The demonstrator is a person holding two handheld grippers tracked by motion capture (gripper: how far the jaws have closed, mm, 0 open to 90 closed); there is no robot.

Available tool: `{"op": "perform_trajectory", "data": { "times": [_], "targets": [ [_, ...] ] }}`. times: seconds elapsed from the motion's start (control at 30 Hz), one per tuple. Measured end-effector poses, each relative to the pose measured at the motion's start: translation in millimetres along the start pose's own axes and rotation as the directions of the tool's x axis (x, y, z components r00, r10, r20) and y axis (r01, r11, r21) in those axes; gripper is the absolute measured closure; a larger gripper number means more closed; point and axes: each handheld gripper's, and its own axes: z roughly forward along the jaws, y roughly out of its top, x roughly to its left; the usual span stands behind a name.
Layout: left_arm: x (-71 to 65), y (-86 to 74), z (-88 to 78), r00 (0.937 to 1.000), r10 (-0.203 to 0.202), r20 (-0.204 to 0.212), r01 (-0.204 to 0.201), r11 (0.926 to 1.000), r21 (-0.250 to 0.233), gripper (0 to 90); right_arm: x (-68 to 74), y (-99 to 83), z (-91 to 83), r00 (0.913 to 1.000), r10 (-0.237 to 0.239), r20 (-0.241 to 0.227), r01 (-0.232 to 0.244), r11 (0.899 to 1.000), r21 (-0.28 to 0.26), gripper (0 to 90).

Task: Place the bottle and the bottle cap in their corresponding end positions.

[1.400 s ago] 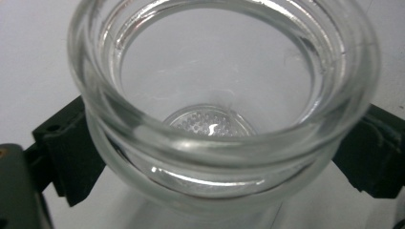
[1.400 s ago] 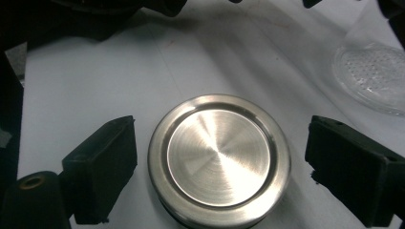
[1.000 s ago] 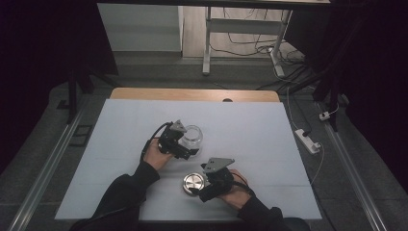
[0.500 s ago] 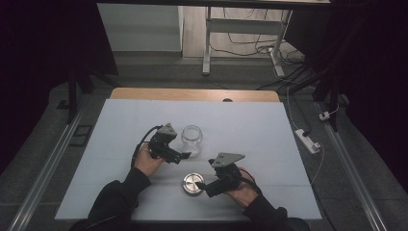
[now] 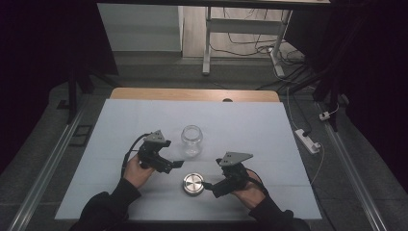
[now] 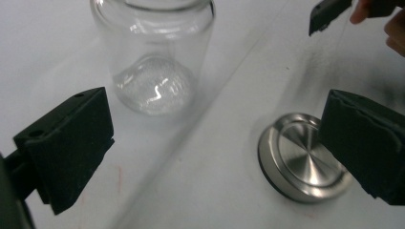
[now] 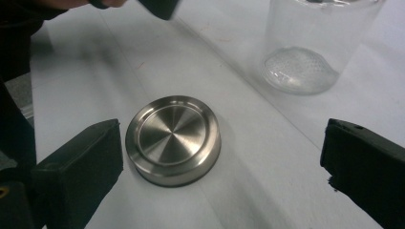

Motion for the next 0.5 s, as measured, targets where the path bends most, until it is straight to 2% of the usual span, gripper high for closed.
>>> {"op": "perform_trajectory", "data": {
  "times": [0.1, 0.27, 0.5],
  "targets": [
    [-5.8, -6.8, -6.4, 0.9999, -0.012, -0.002, 0.012, 0.9999, 0.004, 0.0, -1.0, -2.0, -5.6, 0.9999, 0.012, 0.003, -0.012, 1.0, -0.005, 0.2],
    [-16.7, -17.1, -18.6, 0.9999, -0.013, -0.012, 0.013, 0.9999, -0.005, 0.0, -2.7, -5.9, -18.3, 0.9991, 0.021, 0.035, -0.021, 1.0, -0.022, 0.0],
    [-25.9, -38.6, -38.5, 0.9977, -0.059, -0.033, 0.058, 0.9982, -0.013, 0.0, -8.8, -16.3, -38.7, 0.9948, 0.05, 0.089, -0.046, 0.998, -0.043, 0.0]
  ]
}}
